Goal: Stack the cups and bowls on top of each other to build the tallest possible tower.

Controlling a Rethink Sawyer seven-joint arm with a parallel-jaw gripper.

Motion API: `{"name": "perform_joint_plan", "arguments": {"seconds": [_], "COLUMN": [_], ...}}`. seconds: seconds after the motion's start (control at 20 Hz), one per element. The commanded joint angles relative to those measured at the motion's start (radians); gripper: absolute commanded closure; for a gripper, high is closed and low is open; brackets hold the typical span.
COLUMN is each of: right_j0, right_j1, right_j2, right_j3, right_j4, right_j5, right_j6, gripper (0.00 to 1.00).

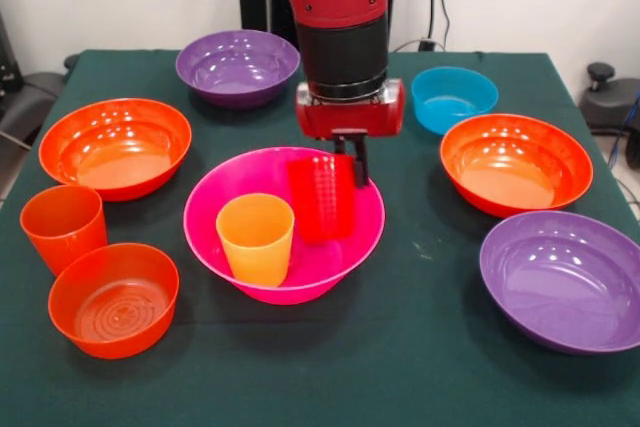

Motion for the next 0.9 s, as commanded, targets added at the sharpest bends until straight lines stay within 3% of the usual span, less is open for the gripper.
{"name": "perform_joint_plan", "arguments": {"seconds": [0.05, 0.35, 0.6, 0.9], "right_j0": [0.042, 0.121, 0.113, 0.097], "right_j1": [-0.015, 0.046, 0.169, 0.245], "right_j2": [-0.128, -0.214, -0.166, -0.075], "right_j3": [-0.179, -0.354, -0.482, -0.534], "right_j4": [0.006, -0.049, 0.002, 0.050], "right_j5": [0.208, 0.362, 0.493, 0.606], "right_j6": [0.075, 0.102, 0.028, -0.084], "gripper": [1.00, 1.00, 1.00, 1.00]}}
